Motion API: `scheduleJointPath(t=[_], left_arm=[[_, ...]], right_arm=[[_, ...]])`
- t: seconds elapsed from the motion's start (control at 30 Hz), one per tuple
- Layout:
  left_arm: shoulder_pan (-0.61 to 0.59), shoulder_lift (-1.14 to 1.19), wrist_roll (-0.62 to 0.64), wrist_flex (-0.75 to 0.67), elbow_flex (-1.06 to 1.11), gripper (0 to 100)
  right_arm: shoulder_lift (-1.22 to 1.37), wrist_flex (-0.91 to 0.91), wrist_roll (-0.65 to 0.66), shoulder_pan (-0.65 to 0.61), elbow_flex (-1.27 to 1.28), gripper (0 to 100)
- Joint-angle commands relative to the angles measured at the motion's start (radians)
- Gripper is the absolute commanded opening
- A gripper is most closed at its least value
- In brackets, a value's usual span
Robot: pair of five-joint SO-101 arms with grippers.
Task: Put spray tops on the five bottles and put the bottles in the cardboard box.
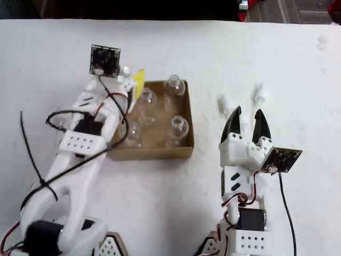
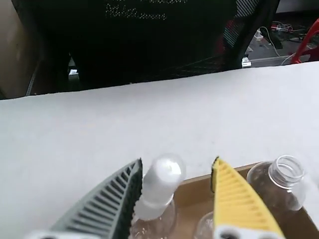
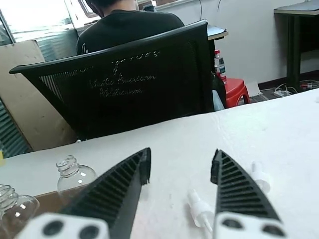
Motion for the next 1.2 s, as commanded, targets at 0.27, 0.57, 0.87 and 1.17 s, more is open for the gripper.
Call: scheduleJointPath(t=[0.27, 0.57, 0.87, 1.17], left_arm=[[-0.013, 0.03, -0.014, -0.049, -0.032, 6], [0.004, 0.028, -0.011, -0.064, -0.037, 5], [-0.002, 0.035, -0.011, -0.098, -0.032, 2], [-0.004, 0.039, -0.011, -0.1, -0.034, 2]], right_arm=[[-0.001, 0.005, 0.018, -0.008, 0.009, 17.6], [-0.001, 0.005, 0.02, -0.007, 0.009, 17.6], [-0.001, 0.005, 0.021, -0.007, 0.009, 17.6], [-0.001, 0.007, 0.021, -0.007, 0.009, 17.6]])
